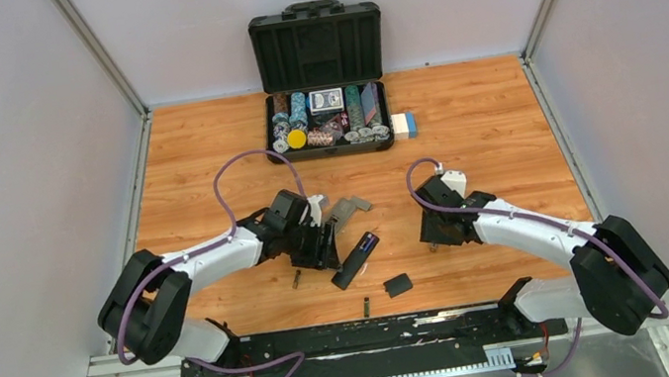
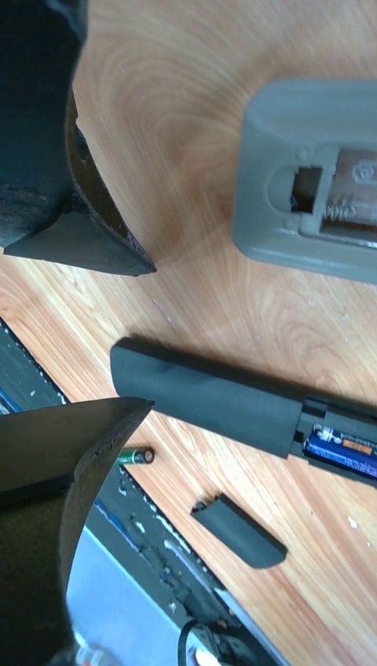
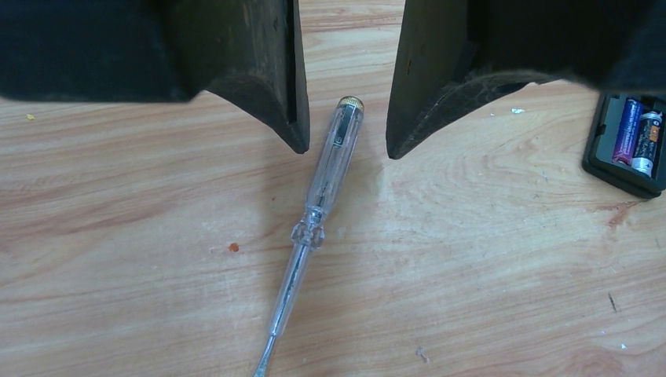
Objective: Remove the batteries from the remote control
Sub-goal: Adjust the remote control at the center of the board.
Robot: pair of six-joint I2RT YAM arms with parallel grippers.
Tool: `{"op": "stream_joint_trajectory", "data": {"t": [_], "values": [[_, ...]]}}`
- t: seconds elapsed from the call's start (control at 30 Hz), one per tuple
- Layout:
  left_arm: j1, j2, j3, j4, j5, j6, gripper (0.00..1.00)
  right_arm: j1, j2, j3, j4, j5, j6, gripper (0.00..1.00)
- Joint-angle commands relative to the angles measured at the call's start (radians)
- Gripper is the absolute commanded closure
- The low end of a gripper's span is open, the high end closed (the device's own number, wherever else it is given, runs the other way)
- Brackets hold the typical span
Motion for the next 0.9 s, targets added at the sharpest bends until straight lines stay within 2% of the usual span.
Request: {"op": "stream_joint_trajectory", "data": {"t": [0.0, 0.13, 0.3, 0.53, 0.87], "values": [[0.003, -0.072, 0.018, -0.074, -0.089, 0.069, 0.33, -0.002, 0.004, 0.036, 0.007, 0.025, -0.011, 0.59], [-0.009, -0.104, 0.022, -0.031, -0.083, 0.072, 0.31, -0.001, -0.008, 0.032, 0.007, 0.036, -0.009, 0.56], [-0.062, -0.107, 0.043, -0.019, -0.145, 0.096, 0.29, -0.001, -0.006, 0.032, 0.007, 0.048, -0.006, 0.5], [-0.148, -0.041, 0.108, -0.043, -0.243, 0.187, 0.25, -0.002, 0.003, 0.037, 0.013, 0.04, -0.008, 0.49], [-0.19, 0.014, 0.132, -0.075, -0.296, 0.288, 0.23, -0.001, -0.011, 0.043, 0.015, 0.022, -0.025, 0.48]]}}
